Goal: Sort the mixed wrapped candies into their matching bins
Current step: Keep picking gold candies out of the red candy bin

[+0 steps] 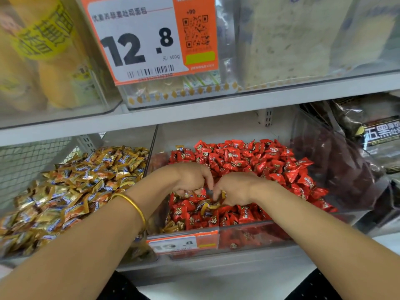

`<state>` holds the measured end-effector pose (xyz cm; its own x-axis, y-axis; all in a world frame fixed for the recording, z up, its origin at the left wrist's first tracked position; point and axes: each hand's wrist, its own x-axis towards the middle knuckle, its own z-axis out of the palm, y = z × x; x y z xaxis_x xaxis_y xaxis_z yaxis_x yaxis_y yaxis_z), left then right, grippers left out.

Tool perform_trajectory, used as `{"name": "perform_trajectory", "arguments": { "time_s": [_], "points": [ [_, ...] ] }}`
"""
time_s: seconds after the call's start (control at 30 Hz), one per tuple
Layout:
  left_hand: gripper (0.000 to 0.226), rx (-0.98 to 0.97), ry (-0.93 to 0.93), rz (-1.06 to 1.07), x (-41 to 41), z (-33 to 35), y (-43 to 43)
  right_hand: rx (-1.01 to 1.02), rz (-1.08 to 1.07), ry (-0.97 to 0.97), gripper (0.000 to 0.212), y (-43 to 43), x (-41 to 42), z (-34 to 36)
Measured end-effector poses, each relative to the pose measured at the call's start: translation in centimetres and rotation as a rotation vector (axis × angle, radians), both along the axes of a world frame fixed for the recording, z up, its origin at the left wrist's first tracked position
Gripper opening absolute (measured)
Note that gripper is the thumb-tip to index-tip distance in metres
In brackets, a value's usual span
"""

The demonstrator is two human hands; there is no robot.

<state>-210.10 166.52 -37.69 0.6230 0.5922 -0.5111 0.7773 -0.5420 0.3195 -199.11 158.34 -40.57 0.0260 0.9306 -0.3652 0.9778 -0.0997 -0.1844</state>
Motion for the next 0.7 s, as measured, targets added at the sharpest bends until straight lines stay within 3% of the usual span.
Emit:
{"name": "perform_trajectory", "arguments": {
  "time_s": [0.1,0.23,0.37,0.5,0.6,0.7],
  "points": [
    [0.026,0.012,0.144,-0.121,0.0,-0.1,-0.8,-0.013,0.003,-0.021,0.033,0.1,-0.2,-0.1],
    [0.050,0.170,0.186,-0.259,-0.2,-1.5,-1.2,0.075,-0.052,0.044,0.020,0.3,0.3,-0.5],
    [0.042,0.264,0.119,-0.262,-0.1,-2.7,-1.0,0.253,-0.270,0.510,0.010,0.1,1.6,-0.3],
    [0.035,0.243,0.031,-0.221,-0.2,-2.6,-0.6,0.412,-0.484,0.789,0.010,-0.6,2.1,0.7],
    [0.035,0.247,-0.086,-0.177,-0.5,-1.7,-0.3,0.452,-0.618,0.948,0.019,-1.1,2.2,1.1],
    [0.034,0.217,-0.249,-0.101,-0.9,0.1,-0.4,0.473,-0.792,1.156,0.015,-1.1,2.6,1.3]
  ]
}}
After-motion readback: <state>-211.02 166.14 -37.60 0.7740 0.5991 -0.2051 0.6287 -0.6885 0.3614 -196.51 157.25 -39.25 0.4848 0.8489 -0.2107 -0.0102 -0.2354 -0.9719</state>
